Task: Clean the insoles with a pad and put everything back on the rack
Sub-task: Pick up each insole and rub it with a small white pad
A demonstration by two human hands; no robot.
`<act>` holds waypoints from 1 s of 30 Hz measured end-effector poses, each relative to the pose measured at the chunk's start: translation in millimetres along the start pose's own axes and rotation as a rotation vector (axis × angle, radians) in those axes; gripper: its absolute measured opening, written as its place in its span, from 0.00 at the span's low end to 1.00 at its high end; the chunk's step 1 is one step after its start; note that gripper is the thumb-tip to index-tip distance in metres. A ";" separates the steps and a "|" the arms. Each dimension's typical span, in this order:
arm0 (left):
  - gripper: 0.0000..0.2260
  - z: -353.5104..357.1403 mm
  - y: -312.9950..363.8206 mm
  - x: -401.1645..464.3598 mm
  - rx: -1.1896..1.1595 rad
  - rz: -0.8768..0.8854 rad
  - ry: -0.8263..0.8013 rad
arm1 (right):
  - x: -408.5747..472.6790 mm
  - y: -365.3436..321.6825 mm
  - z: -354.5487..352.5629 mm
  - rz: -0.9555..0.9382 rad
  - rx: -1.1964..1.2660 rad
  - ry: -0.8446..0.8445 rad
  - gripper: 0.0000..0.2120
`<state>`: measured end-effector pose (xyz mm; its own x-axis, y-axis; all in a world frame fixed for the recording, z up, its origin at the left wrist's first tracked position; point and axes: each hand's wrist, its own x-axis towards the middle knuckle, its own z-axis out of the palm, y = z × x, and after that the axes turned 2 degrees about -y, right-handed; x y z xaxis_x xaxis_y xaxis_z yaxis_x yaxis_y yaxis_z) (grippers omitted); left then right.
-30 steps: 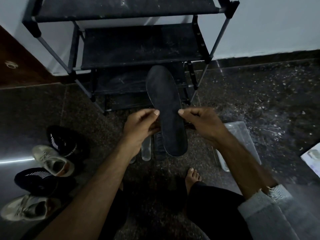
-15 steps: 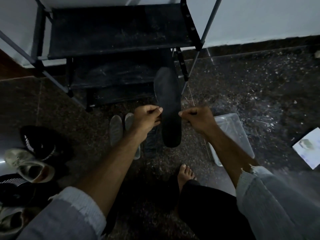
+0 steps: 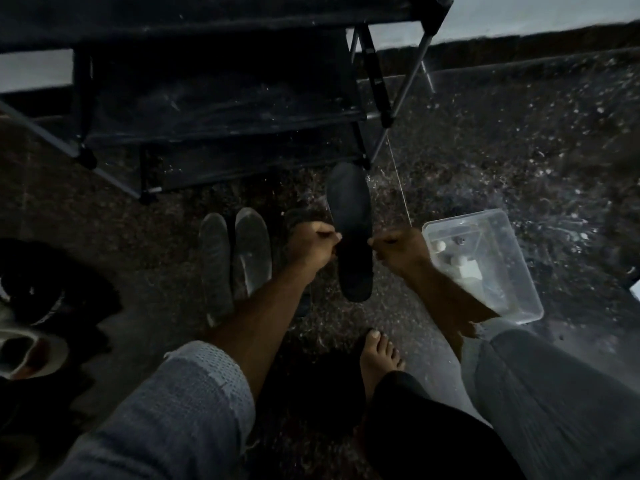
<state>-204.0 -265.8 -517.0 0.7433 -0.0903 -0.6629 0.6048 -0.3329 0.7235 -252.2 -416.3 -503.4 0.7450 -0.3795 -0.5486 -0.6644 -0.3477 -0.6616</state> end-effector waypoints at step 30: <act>0.13 -22.3 -116.3 74.6 0.324 -0.049 0.246 | 60.5 89.9 62.9 0.225 -0.147 0.134 0.11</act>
<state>-212.6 -212.9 -646.3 0.7855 0.1470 -0.6011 0.5494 -0.6129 0.5680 -263.1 -416.6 -628.2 0.5696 -0.5678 -0.5942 -0.8209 -0.3584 -0.4445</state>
